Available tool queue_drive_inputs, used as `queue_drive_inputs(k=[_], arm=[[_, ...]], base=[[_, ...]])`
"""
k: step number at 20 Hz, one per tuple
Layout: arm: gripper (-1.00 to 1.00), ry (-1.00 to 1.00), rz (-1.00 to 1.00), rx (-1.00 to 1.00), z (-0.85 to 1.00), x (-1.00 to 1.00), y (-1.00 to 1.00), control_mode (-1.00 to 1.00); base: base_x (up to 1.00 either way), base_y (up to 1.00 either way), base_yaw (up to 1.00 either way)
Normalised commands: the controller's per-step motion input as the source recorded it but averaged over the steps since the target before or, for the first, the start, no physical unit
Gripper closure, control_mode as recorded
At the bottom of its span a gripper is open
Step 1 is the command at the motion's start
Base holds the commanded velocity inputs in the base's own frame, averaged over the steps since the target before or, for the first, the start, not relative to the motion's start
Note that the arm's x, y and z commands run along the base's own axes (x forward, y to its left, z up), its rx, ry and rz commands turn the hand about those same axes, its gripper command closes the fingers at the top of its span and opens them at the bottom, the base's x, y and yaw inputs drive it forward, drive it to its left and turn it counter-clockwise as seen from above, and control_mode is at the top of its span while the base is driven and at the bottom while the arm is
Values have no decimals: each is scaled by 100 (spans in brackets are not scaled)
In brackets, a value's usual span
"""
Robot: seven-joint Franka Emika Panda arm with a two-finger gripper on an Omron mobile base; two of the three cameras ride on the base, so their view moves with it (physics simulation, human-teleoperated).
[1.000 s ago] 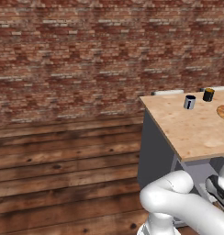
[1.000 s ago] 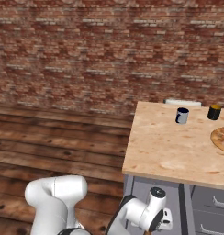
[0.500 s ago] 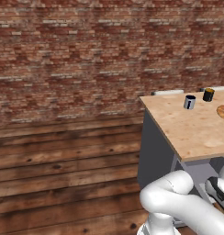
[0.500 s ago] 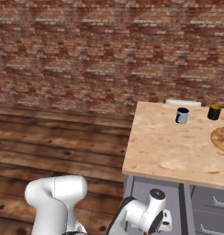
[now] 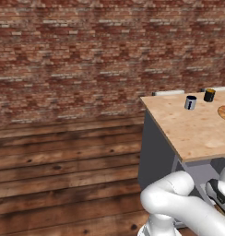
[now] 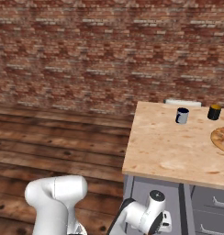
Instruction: Take the pizza cutter from the drawer on the right and place it on the dining counter for cutting.
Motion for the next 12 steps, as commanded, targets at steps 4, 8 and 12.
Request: queue_drive_inputs(k=[4,8,12], arm=[[-100,0,0,0,0,0,0,-100],[-100,0,0,0,0,0,0,-100],[-100,0,0,0,0,0,0,-100]], base=[[0,0,0],[0,0,0],[0,0,0]])
